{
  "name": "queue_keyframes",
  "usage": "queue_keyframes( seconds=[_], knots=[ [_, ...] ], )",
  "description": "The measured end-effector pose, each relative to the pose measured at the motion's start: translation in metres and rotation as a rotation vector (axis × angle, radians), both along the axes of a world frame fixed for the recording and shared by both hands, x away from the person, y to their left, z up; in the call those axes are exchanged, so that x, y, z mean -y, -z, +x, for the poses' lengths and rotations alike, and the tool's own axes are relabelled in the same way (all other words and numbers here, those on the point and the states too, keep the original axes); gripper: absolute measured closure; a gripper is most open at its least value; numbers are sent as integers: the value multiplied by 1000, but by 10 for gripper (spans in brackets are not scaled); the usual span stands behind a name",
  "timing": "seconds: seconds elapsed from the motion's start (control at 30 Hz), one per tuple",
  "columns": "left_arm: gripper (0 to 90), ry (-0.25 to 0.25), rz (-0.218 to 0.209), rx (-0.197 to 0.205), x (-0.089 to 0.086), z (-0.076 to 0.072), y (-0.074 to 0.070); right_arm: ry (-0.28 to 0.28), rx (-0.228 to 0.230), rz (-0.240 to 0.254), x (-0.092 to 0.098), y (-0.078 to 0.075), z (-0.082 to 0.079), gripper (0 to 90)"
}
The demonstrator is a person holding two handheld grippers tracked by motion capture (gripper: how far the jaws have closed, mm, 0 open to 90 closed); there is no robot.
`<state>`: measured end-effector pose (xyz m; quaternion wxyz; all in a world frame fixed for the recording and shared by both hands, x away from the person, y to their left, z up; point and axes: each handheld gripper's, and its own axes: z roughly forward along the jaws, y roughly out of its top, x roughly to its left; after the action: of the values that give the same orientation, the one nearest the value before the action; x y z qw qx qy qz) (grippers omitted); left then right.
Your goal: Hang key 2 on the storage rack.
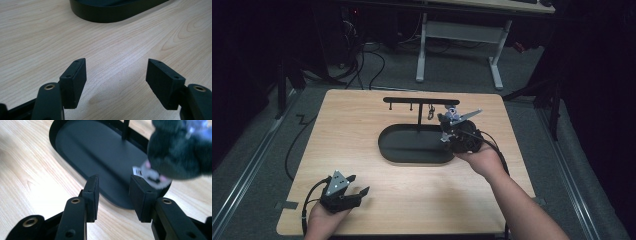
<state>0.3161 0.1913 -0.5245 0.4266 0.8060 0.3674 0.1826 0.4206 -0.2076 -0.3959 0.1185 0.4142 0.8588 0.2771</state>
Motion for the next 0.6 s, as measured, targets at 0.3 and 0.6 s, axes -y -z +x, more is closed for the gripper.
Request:
queue_keyframes(
  seconds=[0.3,0.6],
  knots=[
    [325,13,-1,8,4,1,-1,16,80,35,14,17,-22,487],
    [310,16,-3,17,7,1,-1,35,198,100,39,47,-61,370]
  ],
)
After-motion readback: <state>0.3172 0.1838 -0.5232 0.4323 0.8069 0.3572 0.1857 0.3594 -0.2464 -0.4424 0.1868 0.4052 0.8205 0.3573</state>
